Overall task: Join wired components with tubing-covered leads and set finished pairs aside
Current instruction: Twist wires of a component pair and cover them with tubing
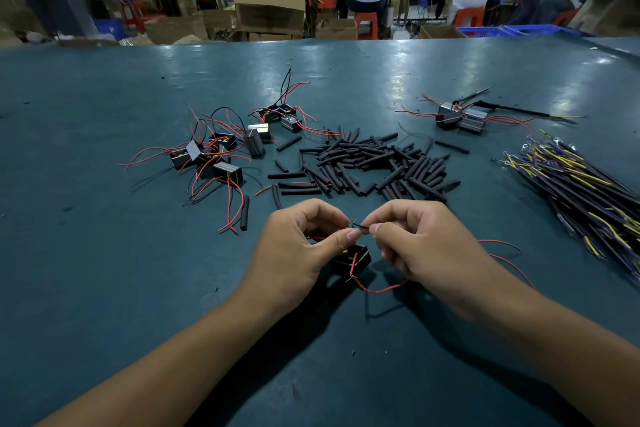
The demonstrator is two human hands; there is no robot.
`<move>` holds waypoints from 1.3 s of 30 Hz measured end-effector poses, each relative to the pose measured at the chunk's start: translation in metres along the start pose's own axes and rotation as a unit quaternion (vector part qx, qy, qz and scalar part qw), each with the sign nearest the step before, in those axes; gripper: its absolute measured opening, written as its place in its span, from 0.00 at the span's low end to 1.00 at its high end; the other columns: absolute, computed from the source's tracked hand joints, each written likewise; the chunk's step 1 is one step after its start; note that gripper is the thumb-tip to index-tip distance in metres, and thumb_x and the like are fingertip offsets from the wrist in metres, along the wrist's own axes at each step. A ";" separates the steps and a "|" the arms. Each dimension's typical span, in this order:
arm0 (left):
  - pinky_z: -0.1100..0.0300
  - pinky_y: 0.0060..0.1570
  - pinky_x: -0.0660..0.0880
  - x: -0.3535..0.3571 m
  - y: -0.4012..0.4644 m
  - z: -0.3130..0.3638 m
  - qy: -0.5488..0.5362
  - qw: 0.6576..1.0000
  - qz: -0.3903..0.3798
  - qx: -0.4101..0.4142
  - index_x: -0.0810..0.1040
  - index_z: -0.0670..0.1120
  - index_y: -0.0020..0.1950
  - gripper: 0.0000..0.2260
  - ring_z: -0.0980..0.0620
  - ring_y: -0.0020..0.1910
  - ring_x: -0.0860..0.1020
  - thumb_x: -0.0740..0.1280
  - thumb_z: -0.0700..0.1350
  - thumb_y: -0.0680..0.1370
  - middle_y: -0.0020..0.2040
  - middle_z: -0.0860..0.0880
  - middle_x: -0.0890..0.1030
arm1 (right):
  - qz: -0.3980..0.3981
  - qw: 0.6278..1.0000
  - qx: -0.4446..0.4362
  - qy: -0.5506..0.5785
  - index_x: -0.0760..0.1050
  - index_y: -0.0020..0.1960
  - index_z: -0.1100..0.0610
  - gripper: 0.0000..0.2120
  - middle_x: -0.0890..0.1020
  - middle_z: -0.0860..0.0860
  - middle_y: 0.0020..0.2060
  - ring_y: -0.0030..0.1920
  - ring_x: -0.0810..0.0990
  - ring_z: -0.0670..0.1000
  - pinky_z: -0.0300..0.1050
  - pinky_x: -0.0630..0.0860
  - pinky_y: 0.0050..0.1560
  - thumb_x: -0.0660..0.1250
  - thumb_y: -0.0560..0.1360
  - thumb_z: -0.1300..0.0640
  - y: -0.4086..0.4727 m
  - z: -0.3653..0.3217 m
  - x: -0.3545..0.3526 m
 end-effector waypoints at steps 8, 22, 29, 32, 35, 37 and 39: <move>0.66 0.37 0.77 0.000 -0.001 0.005 0.024 0.999 -0.023 0.019 0.82 0.43 0.42 0.05 0.56 0.36 0.82 0.77 0.41 0.72 0.37 0.49 0.85 | 0.013 0.999 -0.035 -0.030 0.82 0.41 0.55 0.06 0.69 0.48 0.25 0.26 0.62 0.48 0.41 0.58 0.26 0.71 0.77 0.58 0.000 -0.004 -0.002; 0.69 0.34 0.73 0.004 0.000 -0.004 -0.059 0.998 -0.034 -0.008 0.75 0.44 0.48 0.12 0.55 0.35 0.83 0.77 0.38 0.72 0.39 0.45 0.86 | 0.016 0.997 -0.064 -0.050 0.82 0.40 0.55 0.05 0.71 0.50 0.24 0.23 0.61 0.44 0.36 0.58 0.24 0.75 0.74 0.56 0.000 -0.006 0.001; 0.70 0.33 0.73 0.003 0.001 -0.004 -0.066 0.997 -0.032 -0.006 0.74 0.43 0.49 0.13 0.55 0.34 0.83 0.76 0.36 0.72 0.39 0.45 0.86 | 0.029 0.993 -0.077 -0.080 0.83 0.41 0.51 0.04 0.69 0.44 0.22 0.23 0.62 0.44 0.35 0.59 0.25 0.74 0.74 0.54 0.001 -0.005 0.000; 0.69 0.33 0.73 0.003 0.001 -0.003 -0.063 0.997 -0.032 -0.007 0.74 0.43 0.49 0.13 0.54 0.35 0.83 0.76 0.36 0.72 0.39 0.46 0.86 | 0.038 0.989 -0.090 -0.107 0.84 0.40 0.47 0.04 0.70 0.44 0.22 0.23 0.63 0.43 0.35 0.60 0.25 0.75 0.74 0.52 0.001 -0.006 -0.001; 0.69 0.33 0.73 0.003 0.000 -0.002 -0.051 0.998 -0.031 -0.005 0.74 0.44 0.49 0.13 0.53 0.35 0.83 0.76 0.36 0.72 0.39 0.46 0.86 | 0.039 0.989 -0.098 -0.102 0.83 0.40 0.46 0.04 0.72 0.45 0.22 0.23 0.64 0.42 0.35 0.61 0.25 0.74 0.73 0.52 0.001 -0.007 -0.002; 0.68 0.34 0.73 0.003 0.000 -0.001 -0.041 0.999 -0.027 -0.002 0.74 0.45 0.48 0.13 0.53 0.35 0.83 0.76 0.36 0.72 0.38 0.47 0.86 | 0.039 0.989 -0.104 -0.094 0.83 0.40 0.47 0.04 0.72 0.45 0.22 0.23 0.64 0.42 0.35 0.61 0.25 0.74 0.74 0.54 0.001 -0.006 -0.001; 0.68 0.33 0.73 0.003 0.000 -0.001 -0.036 0.999 -0.021 -0.002 0.74 0.44 0.47 0.13 0.54 0.34 0.83 0.77 0.36 0.72 0.38 0.47 0.86 | 0.041 0.989 -0.111 -0.086 0.83 0.39 0.48 0.05 0.71 0.44 0.22 0.23 0.64 0.42 0.34 0.61 0.25 0.74 0.74 0.55 0.001 -0.006 0.000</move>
Point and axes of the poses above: each hand's wrist, its own y-axis towards the middle knuckle, its own x-axis out of the palm, z = x × y, the point moved 7 cm from there along y, towards the middle knuckle
